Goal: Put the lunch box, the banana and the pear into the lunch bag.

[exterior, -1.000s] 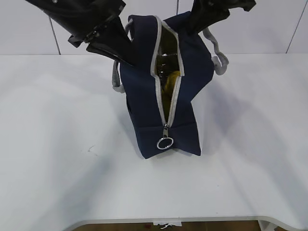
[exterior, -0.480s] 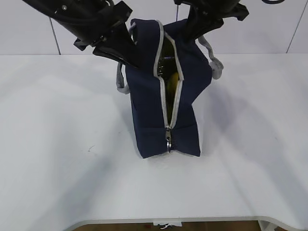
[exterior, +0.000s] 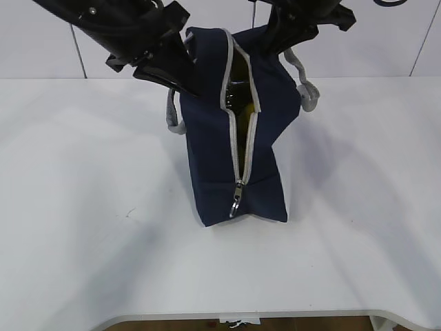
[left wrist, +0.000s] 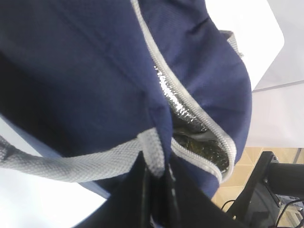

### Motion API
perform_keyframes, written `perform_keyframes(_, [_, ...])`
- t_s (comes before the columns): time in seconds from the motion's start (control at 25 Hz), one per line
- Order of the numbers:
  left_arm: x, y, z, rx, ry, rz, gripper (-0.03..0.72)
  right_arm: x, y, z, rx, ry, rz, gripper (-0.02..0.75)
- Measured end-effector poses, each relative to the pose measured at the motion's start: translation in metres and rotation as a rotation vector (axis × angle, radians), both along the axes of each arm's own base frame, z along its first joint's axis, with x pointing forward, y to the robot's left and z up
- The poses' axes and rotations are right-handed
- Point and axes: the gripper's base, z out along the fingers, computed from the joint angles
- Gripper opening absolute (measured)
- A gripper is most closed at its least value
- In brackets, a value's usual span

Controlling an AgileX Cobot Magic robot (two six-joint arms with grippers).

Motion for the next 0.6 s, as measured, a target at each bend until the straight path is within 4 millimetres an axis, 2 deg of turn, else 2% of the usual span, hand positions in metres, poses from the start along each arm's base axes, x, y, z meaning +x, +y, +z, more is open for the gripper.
perform_keyframes(0.16, [0.0000,0.0000,0.0000,0.000,0.000,0.000,0.003,0.0011,0.0002,0.0006,0.007,-0.008,-0.011,0.081])
perform_keyframes(0.24, [-0.0001,-0.0002,0.0002,-0.003,0.001,0.000,0.003,0.0022,0.0006,0.0013,0.016,-0.020,-0.017,0.146])
perform_keyframes(0.4, [0.0002,-0.0004,0.0004,-0.006,0.000,0.003,0.003,0.0029,0.0006,0.0017,0.017,-0.029,-0.020,0.355])
perform_keyframes(0.48, [0.0002,-0.0004,0.0004,-0.006,0.000,0.003,0.012,0.0029,0.0003,0.0015,0.013,-0.028,-0.020,0.435])
perform_keyframes(0.56, [0.0002,-0.0010,0.0009,-0.013,0.001,0.005,0.012,0.0023,0.0000,0.0011,0.008,-0.022,-0.016,0.463])
perform_keyframes(0.6, [0.0000,-0.0015,0.0014,-0.021,0.004,0.006,0.095,0.0016,-0.0001,0.0007,0.002,-0.017,-0.009,0.471])
